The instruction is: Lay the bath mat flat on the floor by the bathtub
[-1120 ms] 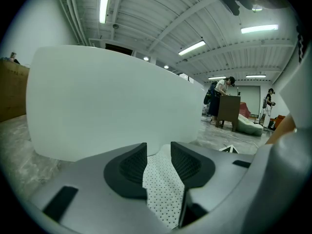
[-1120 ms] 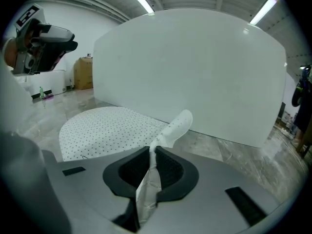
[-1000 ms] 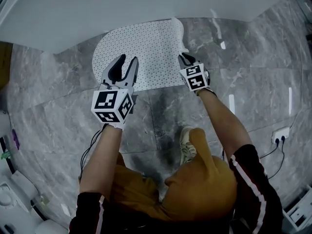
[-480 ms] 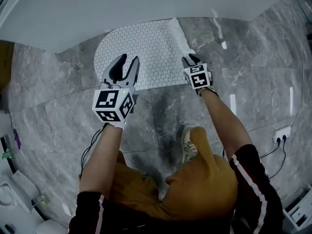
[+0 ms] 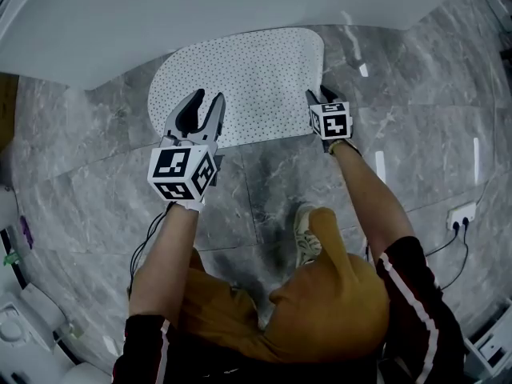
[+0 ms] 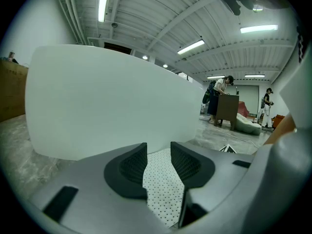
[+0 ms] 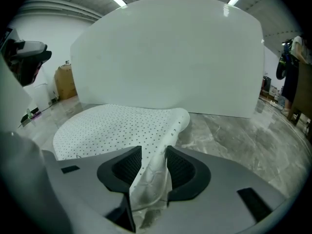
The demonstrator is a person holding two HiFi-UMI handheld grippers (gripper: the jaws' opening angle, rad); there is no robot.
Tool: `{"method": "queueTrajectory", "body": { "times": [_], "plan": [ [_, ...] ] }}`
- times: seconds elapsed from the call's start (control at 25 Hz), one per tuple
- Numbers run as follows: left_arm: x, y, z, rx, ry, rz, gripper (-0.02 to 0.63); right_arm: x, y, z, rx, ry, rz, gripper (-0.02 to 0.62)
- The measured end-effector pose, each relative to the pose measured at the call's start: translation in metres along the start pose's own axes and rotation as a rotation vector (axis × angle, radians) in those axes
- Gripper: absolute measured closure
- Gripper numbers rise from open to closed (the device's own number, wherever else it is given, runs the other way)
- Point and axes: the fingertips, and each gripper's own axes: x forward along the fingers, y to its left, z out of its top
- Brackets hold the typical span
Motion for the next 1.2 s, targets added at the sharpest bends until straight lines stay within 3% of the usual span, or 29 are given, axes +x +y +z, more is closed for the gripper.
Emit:
{"method": "queueTrajectory", "body": {
  "times": [0.2,0.4,0.56,0.96,1.2],
  "plan": [
    [0.002,-0.004,-0.002,0.008,0.008,-0.003,0.445,0.007,0.038,-0.006,-0.095,0.032,0.106,0.43],
    [-0.001,-0.003,-0.002,0.013,0.007,0.003,0.445,0.014,0.065,-0.025,-0.093,0.106,0.221,0.43],
    [-0.004,0.003,-0.003,0.008,0.007,0.014,0.445,0.015,0.083,-0.036,-0.151,0.145,0.271,0.43],
    [-0.007,0.001,-0.005,0.013,0.009,0.012,0.445,0.003,0.094,-0.018,-0.28,0.053,0.262,0.436],
    [-0.01,0.003,-0.006,0.014,0.013,0.015,0.445,-0.007,0.087,0.005,-0.278,-0.042,0.216,0.437]
  ]
}}
